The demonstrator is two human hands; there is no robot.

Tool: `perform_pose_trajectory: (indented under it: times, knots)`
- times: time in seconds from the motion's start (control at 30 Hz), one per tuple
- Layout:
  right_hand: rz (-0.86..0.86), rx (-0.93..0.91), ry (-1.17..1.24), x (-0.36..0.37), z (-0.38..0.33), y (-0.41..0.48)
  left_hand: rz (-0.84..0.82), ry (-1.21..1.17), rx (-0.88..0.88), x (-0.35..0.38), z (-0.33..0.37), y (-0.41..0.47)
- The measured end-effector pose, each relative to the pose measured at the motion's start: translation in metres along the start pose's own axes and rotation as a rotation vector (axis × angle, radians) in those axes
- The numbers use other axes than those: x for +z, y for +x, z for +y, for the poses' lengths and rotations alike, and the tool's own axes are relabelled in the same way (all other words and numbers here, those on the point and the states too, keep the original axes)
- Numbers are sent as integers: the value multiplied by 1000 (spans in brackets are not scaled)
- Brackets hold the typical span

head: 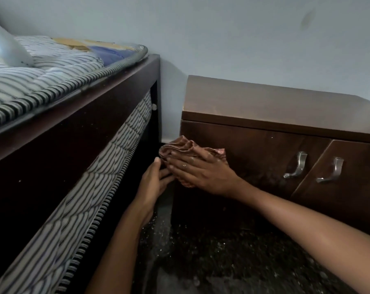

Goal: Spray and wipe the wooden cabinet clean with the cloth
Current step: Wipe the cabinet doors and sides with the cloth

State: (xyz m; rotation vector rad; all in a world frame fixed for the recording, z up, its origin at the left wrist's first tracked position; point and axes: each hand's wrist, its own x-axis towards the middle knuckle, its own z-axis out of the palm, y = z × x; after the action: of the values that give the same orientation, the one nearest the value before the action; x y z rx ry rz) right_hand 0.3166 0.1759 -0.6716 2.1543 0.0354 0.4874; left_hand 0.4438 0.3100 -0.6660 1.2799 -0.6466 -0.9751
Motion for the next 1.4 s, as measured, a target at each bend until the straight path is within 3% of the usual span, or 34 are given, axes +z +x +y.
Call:
perform_pose_trajectory:
  times: [0.13, 0.3, 0.37, 0.5, 0.63, 0.8, 1.0, 1.1, 1.2, 1.3, 1.4]
  knots:
    - [-52, -42, -69, -5, 14, -38, -12, 43, -14, 2, -3, -1]
    - [20, 351, -33, -19, 26, -56, 6, 121, 41, 1, -8, 3]
    - [94, 406, 16, -17, 17, -39, 18, 101, 34, 1, -10, 6]
    - [73, 193, -2, 5, -15, -18, 24, 32, -4, -5, -15, 11]
    - [-123, -107, -7, 27, -38, -57, 30, 160, -29, -5, -23, 10]
    - [-229, -79, 58, 28, -37, -122, 17, 246, -22, 1, -27, 7]
    - [-139, 171, 84, 19, -41, -104, 14, 202, -16, 0, -31, 8]
    - [-115, 49, 89, 28, -54, -68, 14, 223, -19, -1, -32, 10]
    - [-221, -86, 134, 48, -80, -53, 16, 236, -18, -5, -32, 12]
    - [-394, -181, 178, 62, -103, -78, 17, 270, -6, -6, -32, 13]
    - [-442, -185, 210, 61, -101, -126, 2, 283, -6, -7, -30, 10]
